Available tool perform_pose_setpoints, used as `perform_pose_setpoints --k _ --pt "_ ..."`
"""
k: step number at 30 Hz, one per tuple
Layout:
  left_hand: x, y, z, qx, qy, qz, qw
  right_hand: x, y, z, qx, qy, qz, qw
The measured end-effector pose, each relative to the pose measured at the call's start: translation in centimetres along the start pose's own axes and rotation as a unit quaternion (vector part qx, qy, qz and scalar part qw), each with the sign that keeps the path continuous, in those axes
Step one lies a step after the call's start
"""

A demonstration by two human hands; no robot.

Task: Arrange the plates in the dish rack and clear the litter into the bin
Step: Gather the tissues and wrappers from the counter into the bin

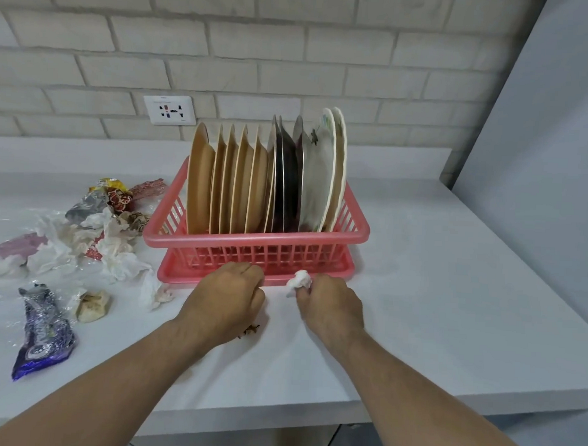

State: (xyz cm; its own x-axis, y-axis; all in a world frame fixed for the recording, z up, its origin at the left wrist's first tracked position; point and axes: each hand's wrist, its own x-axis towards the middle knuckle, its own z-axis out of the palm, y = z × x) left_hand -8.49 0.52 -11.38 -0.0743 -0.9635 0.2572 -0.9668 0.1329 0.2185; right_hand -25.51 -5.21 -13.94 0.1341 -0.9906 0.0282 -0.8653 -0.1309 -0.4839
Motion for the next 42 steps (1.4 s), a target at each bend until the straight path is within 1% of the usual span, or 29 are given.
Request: perform_pose_setpoints --k 4,10,12,15,17,22,25,28,30,33,36,38,39,41,42 --pt "-0.3 -0.7 -0.2 -0.017 0.000 -0.023 1.000 -0.3 0.4 -0.4 0.012 -0.018 0.014 1.000" --pt "-0.5 -0.6 -1.0 -0.024 -0.005 -0.037 0.999 -1.0 1.5 -4.0 -0.090 -0.096 0.009 0.991" --pt "-0.6 -0.3 -1.2 -0.024 -0.004 -0.035 0.999 -1.4 2.0 -4.1 -0.105 -0.099 -0.017 0.989" --pt "-0.7 0.2 -1.4 -0.029 0.001 -0.026 0.999 -2.2 2.9 -3.6 -0.170 -0.117 -0.091 0.974" --pt "-0.8 0.4 -1.6 -0.033 0.002 -0.023 0.999 -2.7 3.2 -3.5 -0.188 -0.122 -0.105 0.969" --pt "-1.1 -0.2 -2.2 -0.048 -0.004 -0.041 0.998 -3.0 2.9 -4.0 -0.093 -0.123 -0.037 0.987" --pt "-1.6 -0.4 -2.5 -0.051 -0.023 -0.060 0.997 -3.6 2.6 -4.0 -0.082 -0.141 -0.043 0.986" --pt "-2.3 -0.7 -2.1 -0.019 -0.046 -0.070 0.996 -4.3 2.3 -3.7 -0.025 -0.144 0.003 0.989" --pt "-2.6 -0.8 -1.7 0.008 -0.067 -0.064 0.996 -4.6 2.0 -3.3 -0.032 -0.137 0.020 0.990" --pt "-2.7 -1.0 -1.1 0.051 -0.113 -0.051 0.991 -5.3 1.4 -3.2 -0.013 -0.110 0.019 0.994" --pt "-2.5 -1.4 -0.3 0.070 -0.147 -0.051 0.985 -6.5 1.1 -3.3 0.044 -0.129 0.004 0.991" --pt "-2.4 -1.3 0.0 0.072 -0.154 -0.035 0.985 -7.2 0.8 -3.6 0.057 -0.125 -0.003 0.990" --pt "-2.4 -1.2 0.2 0.082 -0.154 -0.005 0.985 -7.5 0.7 -3.6 0.060 -0.118 0.001 0.991" --pt "-2.4 -0.9 0.3 0.094 -0.131 0.060 0.985 -8.1 0.4 -3.7 0.069 -0.110 0.024 0.991" --pt "-2.4 -0.8 0.1 0.080 -0.109 0.078 0.988 -8.5 0.2 -3.7 0.071 -0.106 0.031 0.991"
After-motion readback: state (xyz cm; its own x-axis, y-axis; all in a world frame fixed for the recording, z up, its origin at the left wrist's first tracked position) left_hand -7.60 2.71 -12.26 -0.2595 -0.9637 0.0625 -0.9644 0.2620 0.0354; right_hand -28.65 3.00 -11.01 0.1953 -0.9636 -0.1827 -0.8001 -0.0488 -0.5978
